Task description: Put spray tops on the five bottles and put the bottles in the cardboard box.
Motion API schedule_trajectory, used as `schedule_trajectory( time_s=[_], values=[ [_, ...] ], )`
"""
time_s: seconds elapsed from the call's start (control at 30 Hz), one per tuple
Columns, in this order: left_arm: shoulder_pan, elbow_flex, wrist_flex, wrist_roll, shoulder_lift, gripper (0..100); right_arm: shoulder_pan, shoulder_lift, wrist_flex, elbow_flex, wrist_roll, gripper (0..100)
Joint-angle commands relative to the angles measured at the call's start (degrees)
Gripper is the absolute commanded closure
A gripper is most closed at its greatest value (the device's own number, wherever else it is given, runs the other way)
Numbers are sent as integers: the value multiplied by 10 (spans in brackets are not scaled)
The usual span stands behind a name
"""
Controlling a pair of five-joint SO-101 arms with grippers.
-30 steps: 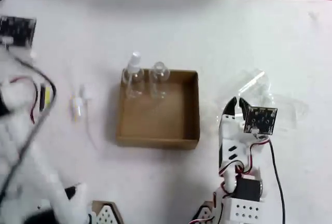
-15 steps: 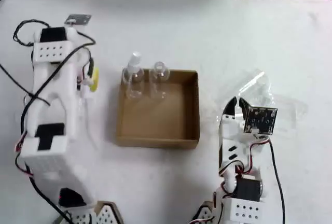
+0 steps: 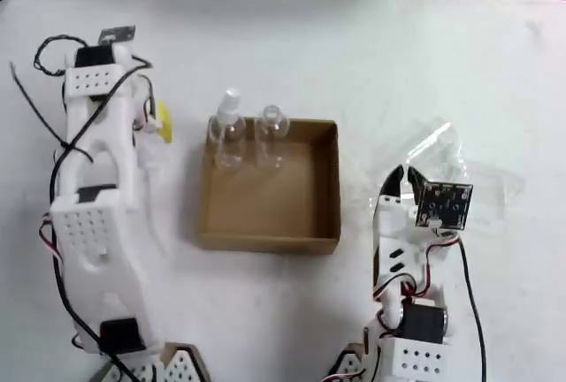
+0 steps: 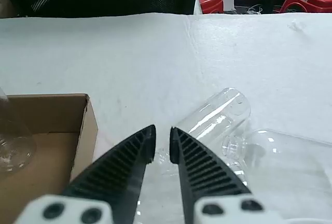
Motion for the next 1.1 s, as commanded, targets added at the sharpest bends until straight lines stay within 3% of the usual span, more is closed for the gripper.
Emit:
schedule_trajectory(
  time_s=[0.0, 0.27, 0.7, 0.9, 1.07],
  values=[
    [0, -61, -5, 6, 40, 782, 3, -5, -15, 5, 7, 959],
    [-5, -97, 9, 7, 100, 793, -4, -5, -15, 5, 7, 959],
    [-5, -141, 55, 7, 99, 979, -3, -5, -15, 5, 7, 959],
    [-2, -188, 105, 5, 54, 976, -2, -5, -15, 5, 7, 959],
    [5, -120, 105, 6, -43, 976, -1, -5, -15, 5, 8, 959]
  ],
)
